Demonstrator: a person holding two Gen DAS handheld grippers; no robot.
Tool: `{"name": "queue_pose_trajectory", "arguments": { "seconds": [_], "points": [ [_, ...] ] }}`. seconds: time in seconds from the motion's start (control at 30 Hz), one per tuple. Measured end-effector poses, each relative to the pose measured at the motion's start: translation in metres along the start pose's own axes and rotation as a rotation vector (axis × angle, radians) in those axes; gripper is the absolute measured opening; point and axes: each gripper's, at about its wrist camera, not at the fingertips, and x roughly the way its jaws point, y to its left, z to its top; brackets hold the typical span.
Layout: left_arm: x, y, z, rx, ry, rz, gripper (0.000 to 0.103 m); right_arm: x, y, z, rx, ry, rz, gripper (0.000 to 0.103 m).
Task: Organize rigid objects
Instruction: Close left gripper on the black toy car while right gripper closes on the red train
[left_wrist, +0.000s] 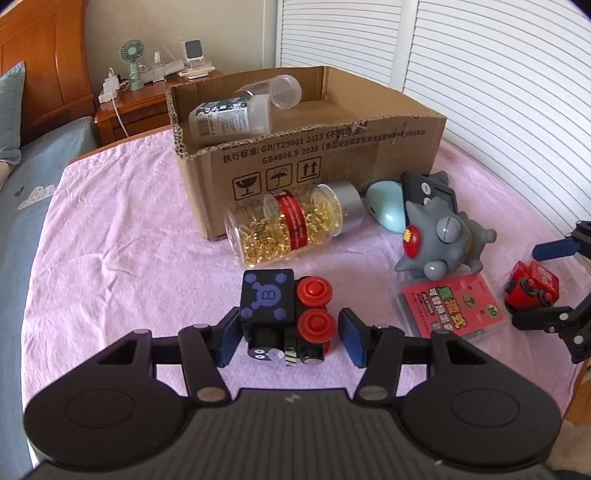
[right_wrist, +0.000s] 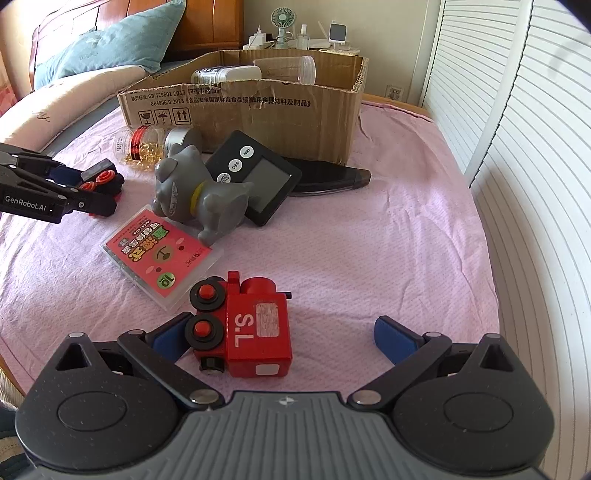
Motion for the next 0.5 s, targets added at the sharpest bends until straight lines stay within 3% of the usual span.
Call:
{"name": "queue_pose_trajectory", "arguments": {
  "seconds": [0.2,0.37,0.5],
  "points": [
    [0.003,0.000,0.001,-0.017,-0.006,0.028,0.055,-0.003,0.004,-0.003,-0.017,-0.015,0.019,0.100],
    [0.004,0.000,0.002,-0.024,-0.010,0.038,0.056,-0.010,0.012,-0.004,-0.047,-0.048,0.048,0.077],
    [0.003,-0.002,0.001,-0.022,-0.013,0.044,0.056,-0.012,0.017,-0.004,-0.065,-0.063,0.050,0.067]
  ]
}}
